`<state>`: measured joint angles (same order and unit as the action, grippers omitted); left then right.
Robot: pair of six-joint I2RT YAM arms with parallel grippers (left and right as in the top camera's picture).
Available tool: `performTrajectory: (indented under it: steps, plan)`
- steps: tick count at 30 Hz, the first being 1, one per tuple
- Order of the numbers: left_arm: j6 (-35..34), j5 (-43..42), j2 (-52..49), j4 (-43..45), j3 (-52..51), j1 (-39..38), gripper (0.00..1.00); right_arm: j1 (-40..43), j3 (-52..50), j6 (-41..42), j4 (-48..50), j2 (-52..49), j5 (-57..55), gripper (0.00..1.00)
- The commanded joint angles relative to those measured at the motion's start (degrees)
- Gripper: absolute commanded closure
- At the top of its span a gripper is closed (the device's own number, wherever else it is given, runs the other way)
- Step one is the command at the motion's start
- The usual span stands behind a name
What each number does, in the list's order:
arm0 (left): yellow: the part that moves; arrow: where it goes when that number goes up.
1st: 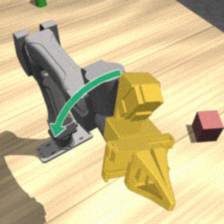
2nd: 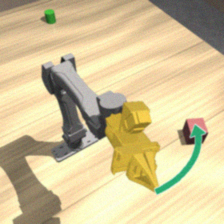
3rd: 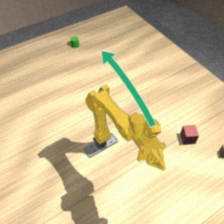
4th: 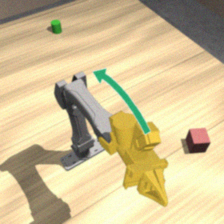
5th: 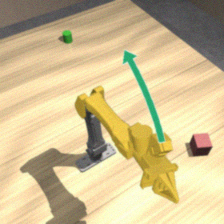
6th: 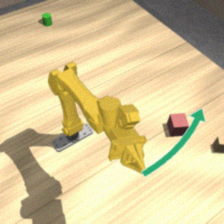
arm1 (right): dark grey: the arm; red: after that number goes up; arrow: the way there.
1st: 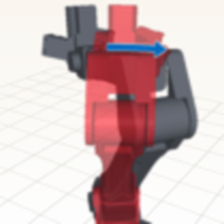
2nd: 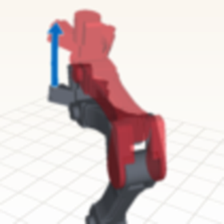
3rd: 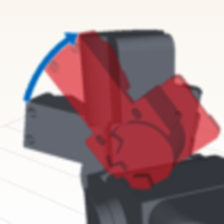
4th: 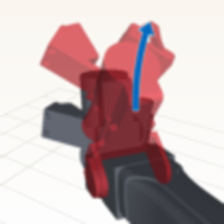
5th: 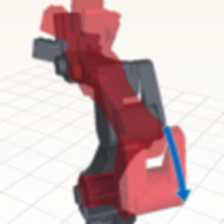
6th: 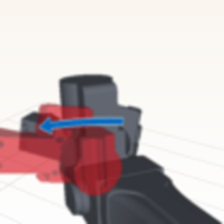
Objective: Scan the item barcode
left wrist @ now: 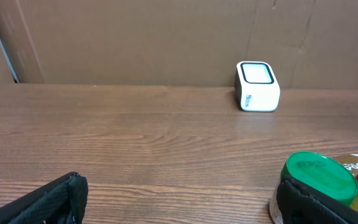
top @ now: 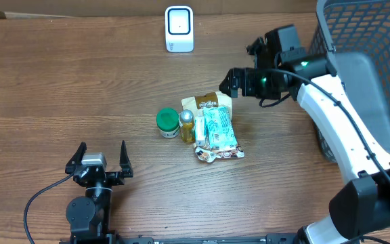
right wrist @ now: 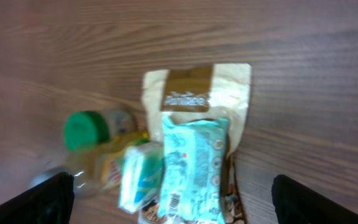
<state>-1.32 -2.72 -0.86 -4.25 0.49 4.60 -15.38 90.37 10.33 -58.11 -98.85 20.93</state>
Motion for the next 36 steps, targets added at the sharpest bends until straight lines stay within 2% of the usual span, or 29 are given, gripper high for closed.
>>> performTrajectory:
  steps: [1, 7, 12, 16, 27, 29, 31, 32, 34, 36]
  plan:
    - [0.0, 0.3, 0.5, 0.0, -0.2, 0.3, 0.00, 0.4, 8.7, -4.8, -0.7, 2.3, 0.1, 0.00]
    - [0.0, 0.3, 0.5, 0.0, -0.2, 0.3, 0.01, 3.8, 18.6, -4.8, -2.3, 3.5, -22.1, 0.00]
    - [0.1, 0.3, 0.5, 0.0, -0.2, 0.3, 0.00, 7.9, 20.0, -4.8, -0.5, 3.7, -44.0, 0.00]
    - [0.1, 0.3, 0.5, 0.0, -0.2, 0.3, 0.01, 10.8, 20.0, -4.8, -1.0, 3.7, -51.3, 0.00]
    - [0.0, 0.3, 0.5, 0.0, -0.2, 0.3, 0.00, 12.3, 20.0, -4.7, -1.9, 3.7, -47.3, 0.00]
    - [0.1, 0.3, 0.5, 0.0, -0.2, 0.3, 0.00, 11.4, 20.0, -4.9, -1.6, 4.1, -42.5, 0.00]
    - [0.0, 0.3, 0.5, 0.0, -0.2, 0.3, 0.00, 10.2, 20.0, -7.0, -3.1, 4.3, -31.2, 0.02]
    - [0.0, 0.3, 0.5, 0.0, -0.2, 0.3, 0.00, 9.5, 20.0, -8.8, -4.0, 4.3, -23.4, 0.07]
    - [0.0, 0.3, 0.5, 0.0, -0.2, 0.3, 0.01, 8.0, 19.6, -9.3, -5.5, 4.1, -12.2, 0.29]
    - [0.1, 0.3, 0.5, 0.0, -0.2, 0.3, 0.00, 6.6, 18.9, -8.9, -6.7, 4.0, -8.3, 0.50]
